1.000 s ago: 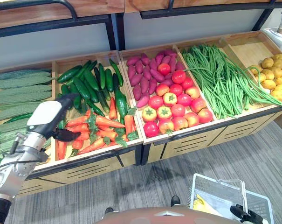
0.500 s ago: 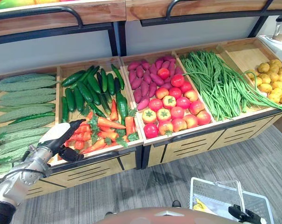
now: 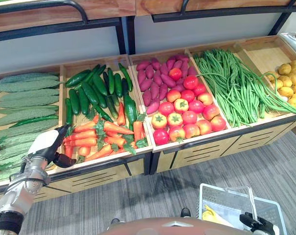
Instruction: Pick vegetable in the basket
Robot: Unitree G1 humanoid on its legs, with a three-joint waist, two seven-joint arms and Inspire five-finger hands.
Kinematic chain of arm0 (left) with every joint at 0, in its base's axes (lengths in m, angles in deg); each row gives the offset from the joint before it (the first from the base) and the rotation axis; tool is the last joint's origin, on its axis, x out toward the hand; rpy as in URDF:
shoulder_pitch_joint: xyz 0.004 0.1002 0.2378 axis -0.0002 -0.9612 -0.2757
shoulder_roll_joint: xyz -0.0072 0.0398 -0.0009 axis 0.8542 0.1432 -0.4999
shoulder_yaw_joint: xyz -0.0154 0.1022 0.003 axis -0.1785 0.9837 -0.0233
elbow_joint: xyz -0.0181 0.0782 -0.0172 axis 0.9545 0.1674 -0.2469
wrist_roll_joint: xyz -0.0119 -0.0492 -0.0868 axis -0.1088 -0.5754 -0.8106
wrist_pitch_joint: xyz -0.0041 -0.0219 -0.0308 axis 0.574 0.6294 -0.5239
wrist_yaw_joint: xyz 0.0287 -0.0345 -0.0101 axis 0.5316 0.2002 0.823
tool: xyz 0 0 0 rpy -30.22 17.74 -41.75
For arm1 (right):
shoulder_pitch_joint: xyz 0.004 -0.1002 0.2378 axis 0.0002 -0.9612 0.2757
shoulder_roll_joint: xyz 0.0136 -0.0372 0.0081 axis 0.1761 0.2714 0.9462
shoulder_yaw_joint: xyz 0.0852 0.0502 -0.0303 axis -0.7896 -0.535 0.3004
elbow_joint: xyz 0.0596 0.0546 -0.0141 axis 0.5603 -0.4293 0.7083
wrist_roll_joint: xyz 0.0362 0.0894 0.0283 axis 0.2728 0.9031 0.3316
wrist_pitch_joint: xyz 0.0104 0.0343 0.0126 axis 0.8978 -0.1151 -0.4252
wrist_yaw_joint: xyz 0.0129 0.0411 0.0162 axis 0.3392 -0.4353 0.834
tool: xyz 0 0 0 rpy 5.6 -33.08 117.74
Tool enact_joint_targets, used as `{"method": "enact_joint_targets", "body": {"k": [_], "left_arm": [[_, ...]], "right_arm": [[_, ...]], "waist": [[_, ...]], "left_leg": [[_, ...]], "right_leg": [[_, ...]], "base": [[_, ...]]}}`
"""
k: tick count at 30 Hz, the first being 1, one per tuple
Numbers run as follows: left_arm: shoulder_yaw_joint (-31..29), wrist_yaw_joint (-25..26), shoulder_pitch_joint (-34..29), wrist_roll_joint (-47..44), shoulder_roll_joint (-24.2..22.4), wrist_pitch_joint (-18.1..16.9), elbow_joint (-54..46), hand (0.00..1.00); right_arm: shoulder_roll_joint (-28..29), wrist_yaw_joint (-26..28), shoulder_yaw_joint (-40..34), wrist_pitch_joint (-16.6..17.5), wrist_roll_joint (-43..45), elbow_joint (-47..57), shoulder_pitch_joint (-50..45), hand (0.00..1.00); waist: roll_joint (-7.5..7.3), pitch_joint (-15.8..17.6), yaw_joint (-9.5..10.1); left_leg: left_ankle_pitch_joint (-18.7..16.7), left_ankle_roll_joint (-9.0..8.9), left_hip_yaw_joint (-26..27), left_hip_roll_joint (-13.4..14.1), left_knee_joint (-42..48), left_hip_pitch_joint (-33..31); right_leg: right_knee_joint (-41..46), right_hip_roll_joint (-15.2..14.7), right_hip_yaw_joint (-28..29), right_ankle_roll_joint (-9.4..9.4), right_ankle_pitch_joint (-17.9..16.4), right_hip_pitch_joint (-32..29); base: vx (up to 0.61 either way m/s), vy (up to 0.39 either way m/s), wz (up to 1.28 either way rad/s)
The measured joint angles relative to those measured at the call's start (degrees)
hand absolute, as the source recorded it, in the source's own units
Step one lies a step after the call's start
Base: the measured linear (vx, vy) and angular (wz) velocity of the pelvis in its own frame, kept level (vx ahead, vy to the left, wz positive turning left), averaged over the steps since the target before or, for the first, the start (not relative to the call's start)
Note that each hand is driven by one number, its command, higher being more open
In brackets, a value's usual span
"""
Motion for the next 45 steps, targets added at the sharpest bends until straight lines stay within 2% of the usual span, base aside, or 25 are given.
{"method": "enact_joint_targets", "body": {"k": [6,14,33,34,40,45], "left_arm": [[-0.33,1.73,0.98,2.30,-1.03,1.37,0.08,1.00],[-0.39,3.51,3.05,4.60,-3.44,1.55,0.15,1.00],[-0.10,6.38,6.10,4.67,-6.58,2.45,0.36,1.00],[0.45,6.40,6.37,4.67,-6.74,2.43,1.10,0.00],[1.23,6.62,7.21,4.68,-7.38,2.65,4.77,0.00],[1.19,8.87,9.53,4.71,-8.77,3.30,6.04,0.00]], "right_arm": [[-0.01,-0.03,0.35,-0.01,-0.04,0.64,0.68,0.00],[-0.01,-0.07,0.42,-0.03,-0.06,1.23,1.36,0.00],[-0.01,-0.46,0.56,-0.03,-0.11,1.65,1.53,0.00],[-0.01,-0.46,0.58,-0.05,-0.11,1.65,1.53,0.00],[-0.01,-1.08,1.75,-0.07,-0.10,1.66,1.78,0.00],[-0.01,-1.26,2.76,-0.14,-0.12,1.66,2.32,0.00]], "waist": [[-0.11,1.14,0.19],[-0.09,2.69,0.19],[0.59,3.49,0.03],[0.57,3.50,-0.03],[0.47,3.61,-0.26],[0.23,3.80,-0.75]], "left_leg": [[-0.04,0.05,-0.25,-0.07,0.49,-0.71],[-0.05,0.06,0.01,-0.06,0.53,-0.72],[-1.05,0.06,1.75,-0.04,1.71,-0.62],[-1.06,0.06,1.80,-0.04,1.71,-0.62],[-1.13,0.06,2.76,-0.07,1.73,-0.73],[-1.49,0.05,3.01,-0.07,2.05,-0.69]], "right_leg": [[0.09,-0.10,-0.01,0.03,0.02,-0.44],[0.29,-0.10,0.24,0.05,0.03,-0.70],[0.85,-0.12,1.98,0.09,0.06,-1.65],[0.85,-0.12,2.02,0.10,0.06,-1.69],[1.06,-0.10,2.99,0.23,0.15,-2.67],[1.05,-0.08,3.33,0.25,0.16,-2.68]], "base": [[0.00,0.000,0.02],[0.00,0.000,0.00],[0.00,0.001,-0.04],[0.00,0.000,0.00],[-0.02,0.000,-0.08],[-0.01,0.000,-0.02]]}}
